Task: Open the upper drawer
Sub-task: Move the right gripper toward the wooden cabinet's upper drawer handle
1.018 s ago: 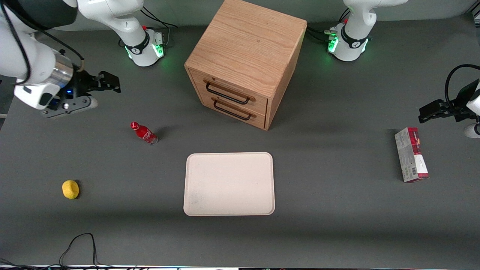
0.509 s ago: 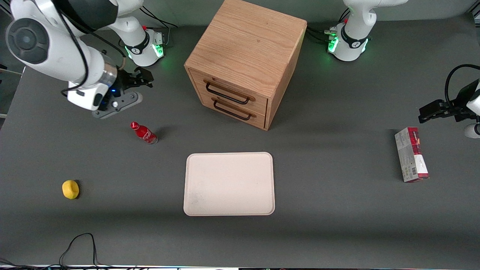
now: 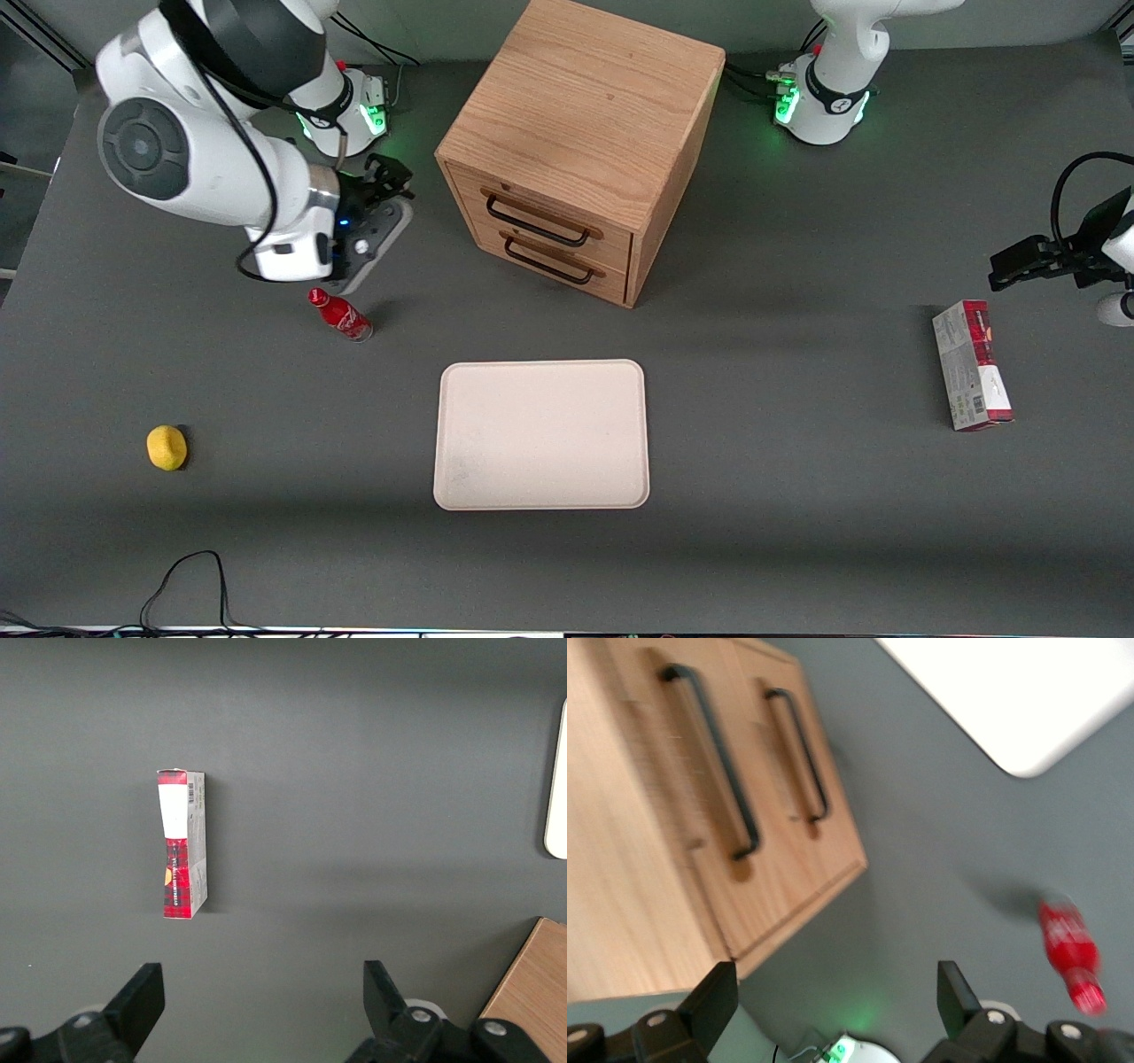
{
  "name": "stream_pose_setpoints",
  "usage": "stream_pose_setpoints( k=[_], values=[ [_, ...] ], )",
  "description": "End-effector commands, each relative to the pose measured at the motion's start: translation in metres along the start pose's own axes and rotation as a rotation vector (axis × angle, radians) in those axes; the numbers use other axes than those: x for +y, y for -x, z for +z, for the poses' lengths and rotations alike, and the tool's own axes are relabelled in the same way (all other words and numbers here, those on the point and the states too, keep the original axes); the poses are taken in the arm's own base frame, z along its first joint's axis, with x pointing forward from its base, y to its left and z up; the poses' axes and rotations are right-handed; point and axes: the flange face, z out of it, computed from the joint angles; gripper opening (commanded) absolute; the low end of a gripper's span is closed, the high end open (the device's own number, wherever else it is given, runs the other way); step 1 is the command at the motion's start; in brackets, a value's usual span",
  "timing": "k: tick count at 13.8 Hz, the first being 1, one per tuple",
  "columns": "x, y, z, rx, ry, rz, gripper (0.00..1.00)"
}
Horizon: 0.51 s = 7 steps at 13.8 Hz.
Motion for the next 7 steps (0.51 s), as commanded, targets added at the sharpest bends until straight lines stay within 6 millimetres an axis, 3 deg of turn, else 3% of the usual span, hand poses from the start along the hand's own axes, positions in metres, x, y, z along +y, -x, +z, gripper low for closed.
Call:
stream_pose_setpoints(
  k=[1,3,7],
  values=[
    [0.003,-0.024,0.014,0.018,-0.091,-0.077,1.00],
    [-0.001,-0.049,0.026,0.017,-0.102,-0.114,1.00],
    [0.002,-0.076,0.026,0.071,-0.090,-0.144,1.00]
  ],
)
